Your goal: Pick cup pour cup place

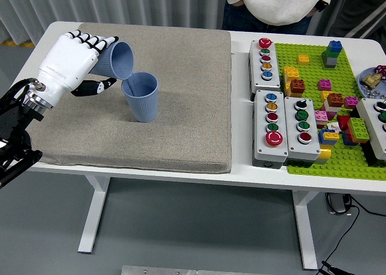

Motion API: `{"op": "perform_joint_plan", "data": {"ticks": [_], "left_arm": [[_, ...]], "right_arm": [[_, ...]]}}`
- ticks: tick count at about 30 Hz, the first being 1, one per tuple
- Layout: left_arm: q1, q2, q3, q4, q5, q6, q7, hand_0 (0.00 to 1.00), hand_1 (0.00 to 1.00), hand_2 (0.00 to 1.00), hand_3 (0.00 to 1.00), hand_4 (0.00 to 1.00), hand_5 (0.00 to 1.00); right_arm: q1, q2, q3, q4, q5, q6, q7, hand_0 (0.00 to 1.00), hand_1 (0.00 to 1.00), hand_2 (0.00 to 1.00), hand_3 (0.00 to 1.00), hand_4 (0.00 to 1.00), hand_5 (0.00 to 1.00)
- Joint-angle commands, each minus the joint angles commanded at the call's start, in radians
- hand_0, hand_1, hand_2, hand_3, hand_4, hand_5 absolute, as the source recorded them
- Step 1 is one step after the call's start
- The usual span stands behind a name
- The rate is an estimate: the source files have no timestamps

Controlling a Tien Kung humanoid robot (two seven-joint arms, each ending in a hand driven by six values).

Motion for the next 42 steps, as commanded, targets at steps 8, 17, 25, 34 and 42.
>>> {"op": "perform_joint_plan", "data": {"ticks": [8, 17, 25, 34, 42], "left_arm": [[0.003, 0.001, -0.003, 0.000, 0.000, 0.000, -0.015, 0.494, 0.548, 0.680, 0.641, 0.532, 0.077], [0.013, 0.005, -0.015, -0.022, 0.000, 0.000, -0.029, 0.497, 0.551, 0.680, 0.641, 0.527, 0.062], [0.014, 0.005, -0.012, -0.035, 0.000, 0.000, -0.033, 0.497, 0.547, 0.682, 0.638, 0.525, 0.062], [0.011, 0.006, -0.005, -0.035, 0.000, 0.000, -0.024, 0.497, 0.547, 0.680, 0.633, 0.526, 0.063], [0.000, 0.011, 0.014, -0.033, 0.000, 0.000, 0.010, 0.497, 0.544, 0.677, 0.632, 0.526, 0.060]], "right_arm": [[0.001, 0.001, 0.002, 0.000, -0.001, -0.002, 0.000, 0.768, 0.703, 0.747, 0.629, 0.220, 0.206], [-0.001, 0.001, 0.008, 0.000, -0.006, -0.002, -0.002, 0.768, 0.702, 0.747, 0.629, 0.221, 0.206], [-0.001, 0.002, 0.008, 0.000, -0.009, -0.005, -0.003, 0.770, 0.701, 0.747, 0.630, 0.222, 0.207], [-0.001, 0.002, 0.004, 0.000, -0.007, -0.006, 0.000, 0.771, 0.701, 0.747, 0.630, 0.222, 0.209], [-0.004, 0.002, -0.002, 0.000, 0.000, -0.008, 0.001, 0.771, 0.701, 0.747, 0.629, 0.223, 0.204]]}}
